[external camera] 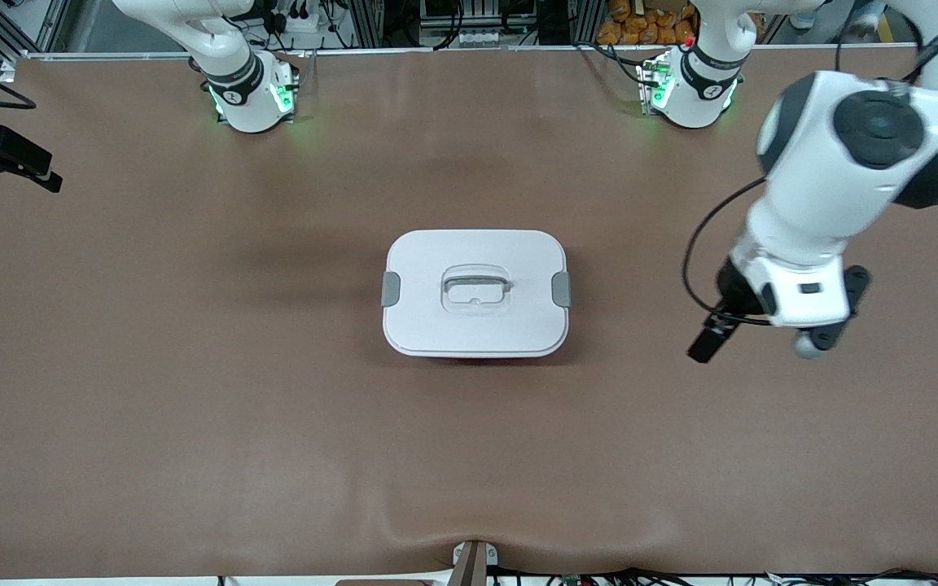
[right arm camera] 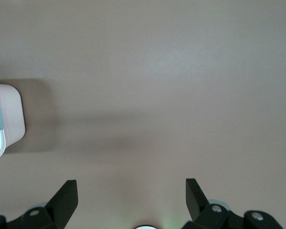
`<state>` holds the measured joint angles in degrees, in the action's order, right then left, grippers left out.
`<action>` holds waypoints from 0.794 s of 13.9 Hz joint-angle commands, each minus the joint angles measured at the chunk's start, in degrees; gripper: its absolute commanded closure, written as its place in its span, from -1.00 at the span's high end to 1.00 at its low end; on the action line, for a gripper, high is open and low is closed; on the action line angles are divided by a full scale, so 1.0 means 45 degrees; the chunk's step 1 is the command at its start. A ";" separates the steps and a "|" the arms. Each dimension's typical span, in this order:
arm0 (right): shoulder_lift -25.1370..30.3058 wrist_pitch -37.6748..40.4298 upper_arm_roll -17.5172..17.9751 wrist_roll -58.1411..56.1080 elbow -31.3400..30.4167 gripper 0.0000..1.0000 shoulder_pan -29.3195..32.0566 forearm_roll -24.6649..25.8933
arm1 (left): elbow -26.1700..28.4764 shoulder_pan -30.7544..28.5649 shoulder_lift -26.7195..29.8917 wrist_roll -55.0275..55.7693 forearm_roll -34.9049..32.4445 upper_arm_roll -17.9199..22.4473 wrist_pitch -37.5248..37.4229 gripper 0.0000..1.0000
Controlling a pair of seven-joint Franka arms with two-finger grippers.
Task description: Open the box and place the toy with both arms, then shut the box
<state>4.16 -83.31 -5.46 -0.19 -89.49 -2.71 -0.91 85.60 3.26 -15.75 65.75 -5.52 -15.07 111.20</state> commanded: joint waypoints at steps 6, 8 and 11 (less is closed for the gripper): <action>0.0014 0.0096 0.0042 0.0180 0.0103 1.00 -0.0197 0.0201 | 0.0119 -0.0861 0.1700 -0.5812 0.0797 0.0670 -0.2541 1.00; -0.0044 0.0096 0.0042 0.0179 0.0064 1.00 -0.0198 0.0201 | 0.0119 -0.0841 0.2267 -0.7358 0.0797 0.0887 -0.3380 1.00; -0.0123 -0.0040 0.0042 0.0179 0.0064 1.00 -0.0178 0.0201 | 0.0138 -0.0822 0.2971 -0.8613 0.0874 0.1257 -0.4299 1.00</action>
<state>3.79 -83.33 -5.17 -0.19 -89.54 -3.05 -0.90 85.43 -0.32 -5.02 30.36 -2.70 -10.30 94.46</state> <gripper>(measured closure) 0.000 0.000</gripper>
